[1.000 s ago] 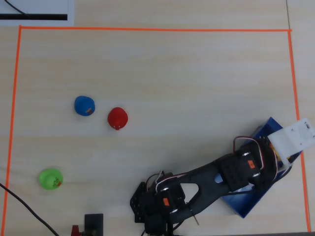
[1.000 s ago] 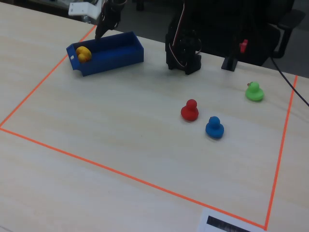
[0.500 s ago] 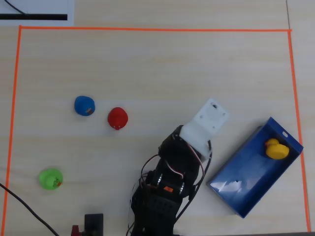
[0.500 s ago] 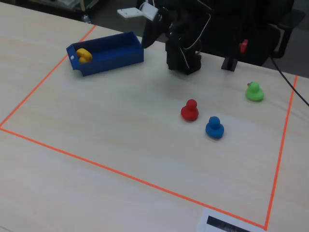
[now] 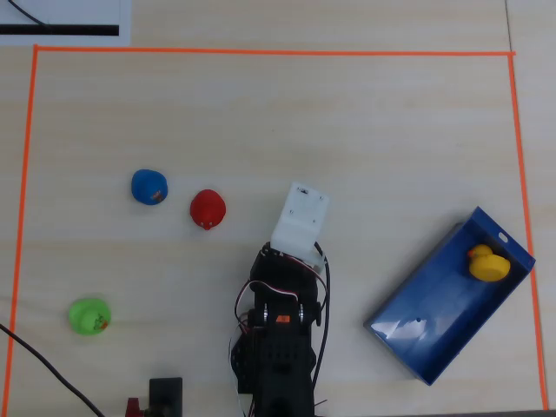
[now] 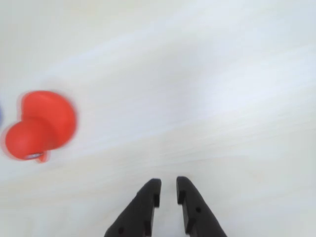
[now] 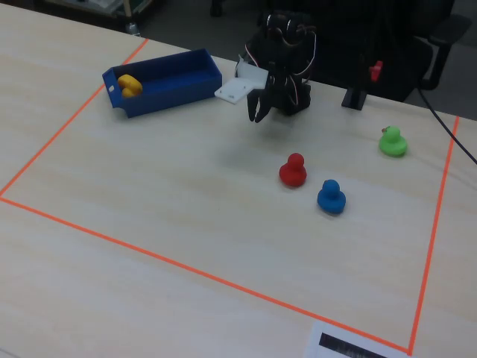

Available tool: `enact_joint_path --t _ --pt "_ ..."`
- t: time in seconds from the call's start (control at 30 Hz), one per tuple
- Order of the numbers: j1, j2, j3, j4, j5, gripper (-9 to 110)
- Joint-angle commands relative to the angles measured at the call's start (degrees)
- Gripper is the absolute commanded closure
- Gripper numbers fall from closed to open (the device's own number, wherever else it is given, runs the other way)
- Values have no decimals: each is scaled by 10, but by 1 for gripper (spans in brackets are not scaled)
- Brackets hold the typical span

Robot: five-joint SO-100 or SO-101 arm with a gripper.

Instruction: Grasp yellow duck and put it into box.

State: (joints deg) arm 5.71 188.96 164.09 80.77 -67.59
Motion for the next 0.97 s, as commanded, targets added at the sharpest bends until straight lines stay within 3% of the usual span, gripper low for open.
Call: enact_joint_path --t 0.0,0.2,0.93 --pt "-4 6 25 -15 -4 101" --pt "0 6 142 -62 -21 101" --pt "18 6 142 -62 -17 101"
